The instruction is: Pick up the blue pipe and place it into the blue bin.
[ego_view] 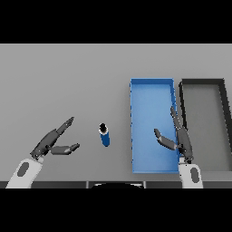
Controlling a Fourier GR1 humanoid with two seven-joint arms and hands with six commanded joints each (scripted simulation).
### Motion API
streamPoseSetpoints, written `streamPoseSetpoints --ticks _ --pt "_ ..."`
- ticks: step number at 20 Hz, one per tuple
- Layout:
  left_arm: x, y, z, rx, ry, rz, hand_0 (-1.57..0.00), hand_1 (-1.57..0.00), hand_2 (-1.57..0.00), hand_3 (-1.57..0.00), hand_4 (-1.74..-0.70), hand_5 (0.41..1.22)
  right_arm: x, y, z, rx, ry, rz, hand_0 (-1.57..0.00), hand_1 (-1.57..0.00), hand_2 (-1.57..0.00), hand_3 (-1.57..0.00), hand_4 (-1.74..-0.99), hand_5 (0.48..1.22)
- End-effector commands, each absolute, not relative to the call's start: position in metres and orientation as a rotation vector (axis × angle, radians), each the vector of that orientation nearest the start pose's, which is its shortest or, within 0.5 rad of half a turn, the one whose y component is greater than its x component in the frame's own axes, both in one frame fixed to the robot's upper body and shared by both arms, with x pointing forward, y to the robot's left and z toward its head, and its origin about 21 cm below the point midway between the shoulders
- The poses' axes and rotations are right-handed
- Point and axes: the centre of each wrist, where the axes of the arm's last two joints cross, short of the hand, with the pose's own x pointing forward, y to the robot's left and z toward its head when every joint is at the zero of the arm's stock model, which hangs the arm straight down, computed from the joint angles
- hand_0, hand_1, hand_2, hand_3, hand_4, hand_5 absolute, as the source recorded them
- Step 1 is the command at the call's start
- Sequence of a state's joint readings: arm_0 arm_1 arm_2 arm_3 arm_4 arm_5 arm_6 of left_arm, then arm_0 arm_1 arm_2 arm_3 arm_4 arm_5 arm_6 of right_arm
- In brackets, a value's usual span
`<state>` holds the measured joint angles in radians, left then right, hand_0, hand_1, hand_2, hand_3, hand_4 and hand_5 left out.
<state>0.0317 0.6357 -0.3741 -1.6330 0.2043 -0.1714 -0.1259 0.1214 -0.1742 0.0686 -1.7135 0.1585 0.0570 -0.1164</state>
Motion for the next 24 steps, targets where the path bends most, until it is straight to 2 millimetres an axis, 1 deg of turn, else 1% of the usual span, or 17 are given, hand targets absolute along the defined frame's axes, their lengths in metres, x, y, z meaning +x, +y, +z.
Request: streamPoseSetpoints --ticks 1,3,5,6,9,11,13,14,15,16,17,18,19,20,21,23,24 --pt "0.220 0.281 0.022 -0.173 -1.450 -0.734 0.00 0.00 0.00 0.00 -1.11 0.497 0.218 -0.258 0.014 -0.179 -1.677 0.354 0.00 0.00 0.00 0.00 -1.164 0.617" --pt "0.220 0.264 0.022 -0.192 -1.433 -0.778 0.00 0.00 0.00 0.00 -1.13 0.475 0.222 -0.261 0.016 -0.175 -1.671 0.334 0.00 0.00 0.00 0.00 -1.182 0.618" --pt "0.221 0.248 0.014 -0.213 -1.405 -0.805 0.00 0.00 0.00 0.00 -1.14 0.455 0.219 -0.263 0.017 -0.163 -1.679 0.335 0.00 0.00 0.00 0.00 -1.195 0.617" --pt "0.219 0.240 0.011 -0.237 -1.400 -0.813 0.00 0.00 0.00 0.00 -1.14 0.450 0.218 -0.259 0.016 -0.155 -1.675 0.335 0.00 0.00 0.00 0.00 -1.197 0.615" --pt "0.221 0.221 0.002 -0.272 -1.411 -0.815 0.00 0.00 0.00 0.00 -1.15 0.452 0.218 -0.258 0.015 -0.157 -1.676 0.327 0.00 0.00 0.00 0.00 -1.218 0.627" --pt "0.230 0.212 -0.003 -0.274 -1.426 -0.814 0.00 0.00 0.00 0.00 -1.15 0.459 0.217 -0.258 0.014 -0.159 -1.660 0.322 0.00 0.00 0.00 0.00 -1.214 0.624" --pt "0.232 0.199 -0.011 -0.290 -1.441 -0.793 0.00 0.00 0.00 0.00 -1.15 0.460 0.216 -0.257 0.015 -0.167 -1.667 0.328 0.00 0.00 0.00 0.00 -1.201 0.620" --pt "0.234 0.191 -0.011 -0.301 -1.447 -0.780 0.00 0.00 0.00 0.00 -1.15 0.460 0.216 -0.260 0.014 -0.168 -1.657 0.320 0.00 0.00 0.00 0.00 -1.202 0.621" --pt "0.238 0.187 -0.010 -0.299 -1.455 -0.775 0.00 0.00 0.00 0.00 -1.14 0.460 0.213 -0.261 0.011 -0.165 -1.656 0.323 0.00 0.00 0.00 0.00 -1.205 0.625" --pt "0.242 0.179 -0.015 -0.298 -1.448 -0.779 0.00 0.00 0.00 0.00 -1.13 0.459 0.213 -0.261 0.013 -0.169 -1.658 0.321 0.00 0.00 0.00 0.00 -1.210 0.631" --pt "0.241 0.175 -0.018 -0.312 -1.453 -0.787 0.00 0.00 0.00 0.00 -1.12 0.456 0.210 -0.262 0.011 -0.169 -1.662 0.320 0.00 0.00 0.00 0.00 -1.211 0.634" --pt "0.247 0.174 -0.020 -0.279 -1.437 -0.801 0.00 0.00 0.00 0.00 -1.10 0.448 0.212 -0.264 0.013 -0.174 -1.677 0.325 0.00 0.00 0.00 0.00 -1.215 0.637" --pt "0.248 0.170 -0.020 -0.264 -1.433 -0.820 0.00 0.00 0.00 0.00 -1.08 0.435 0.213 -0.263 0.012 -0.168 -1.674 0.321 0.00 0.00 0.00 0.00 -1.220 0.639" --pt "0.247 0.168 -0.023 -0.252 -1.428 -0.829 0.00 0.00 0.00 0.00 -1.06 0.425 0.213 -0.267 0.012 -0.174 -1.662 0.321 0.00 0.00 0.00 0.00 -1.222 0.642" --pt "0.249 0.163 -0.025 -0.249 -1.416 -0.835 0.00 0.00 0.00 0.00 -1.05 0.418 0.215 -0.263 0.012 -0.173 -1.672 0.322 0.00 0.00 0.00 0.00 -1.221 0.645" --pt "0.251 0.152 -0.029 -0.309 -1.431 -0.808 0.00 0.00 0.00 0.00 -1.08 0.428 0.214 -0.264 0.011 -0.184 -1.672 0.329 0.00 0.00 0.00 0.00 -1.207 0.646" --pt "0.250 0.147 -0.029 -0.323 -1.442 -0.805 0.00 0.00 0.00 0.00 -1.09 0.441 0.214 -0.265 0.015 -0.187 -1.682 0.343 0.00 0.00 0.00 0.00 -1.205 0.649"
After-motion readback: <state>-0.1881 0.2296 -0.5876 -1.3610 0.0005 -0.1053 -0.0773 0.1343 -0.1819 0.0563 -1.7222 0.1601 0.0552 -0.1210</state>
